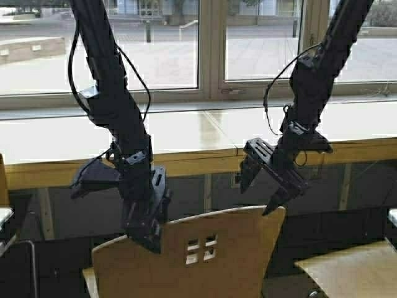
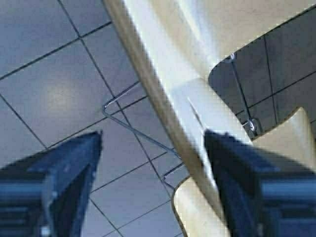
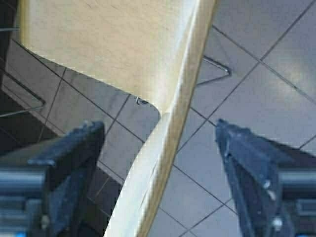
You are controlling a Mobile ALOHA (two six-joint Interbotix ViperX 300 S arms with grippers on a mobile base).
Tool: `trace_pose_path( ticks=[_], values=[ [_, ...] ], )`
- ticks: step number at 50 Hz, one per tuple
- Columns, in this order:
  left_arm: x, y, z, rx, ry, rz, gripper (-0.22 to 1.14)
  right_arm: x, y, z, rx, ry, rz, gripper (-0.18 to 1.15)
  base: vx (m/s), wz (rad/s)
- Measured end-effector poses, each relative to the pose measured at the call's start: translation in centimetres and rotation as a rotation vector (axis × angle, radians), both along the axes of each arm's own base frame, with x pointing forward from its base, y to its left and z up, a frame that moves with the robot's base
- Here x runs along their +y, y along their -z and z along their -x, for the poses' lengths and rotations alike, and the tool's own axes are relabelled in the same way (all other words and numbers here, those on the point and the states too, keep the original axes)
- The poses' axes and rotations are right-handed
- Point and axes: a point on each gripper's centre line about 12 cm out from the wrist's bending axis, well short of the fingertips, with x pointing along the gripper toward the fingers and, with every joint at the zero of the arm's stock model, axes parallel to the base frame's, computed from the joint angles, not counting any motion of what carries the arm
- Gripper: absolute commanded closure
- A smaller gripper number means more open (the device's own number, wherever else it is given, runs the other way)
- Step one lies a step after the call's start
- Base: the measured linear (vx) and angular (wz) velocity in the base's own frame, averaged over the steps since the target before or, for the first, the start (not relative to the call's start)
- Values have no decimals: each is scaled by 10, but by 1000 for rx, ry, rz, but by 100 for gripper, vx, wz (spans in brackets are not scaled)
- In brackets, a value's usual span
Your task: Push the chairs under the table
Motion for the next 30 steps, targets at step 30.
trace_pose_path(
  ticks=[30],
  values=[
    [-7, 54, -15, 28, -37, -17, -2, 2, 85, -9, 106, -13, -26, 0, 0, 0]
  ],
)
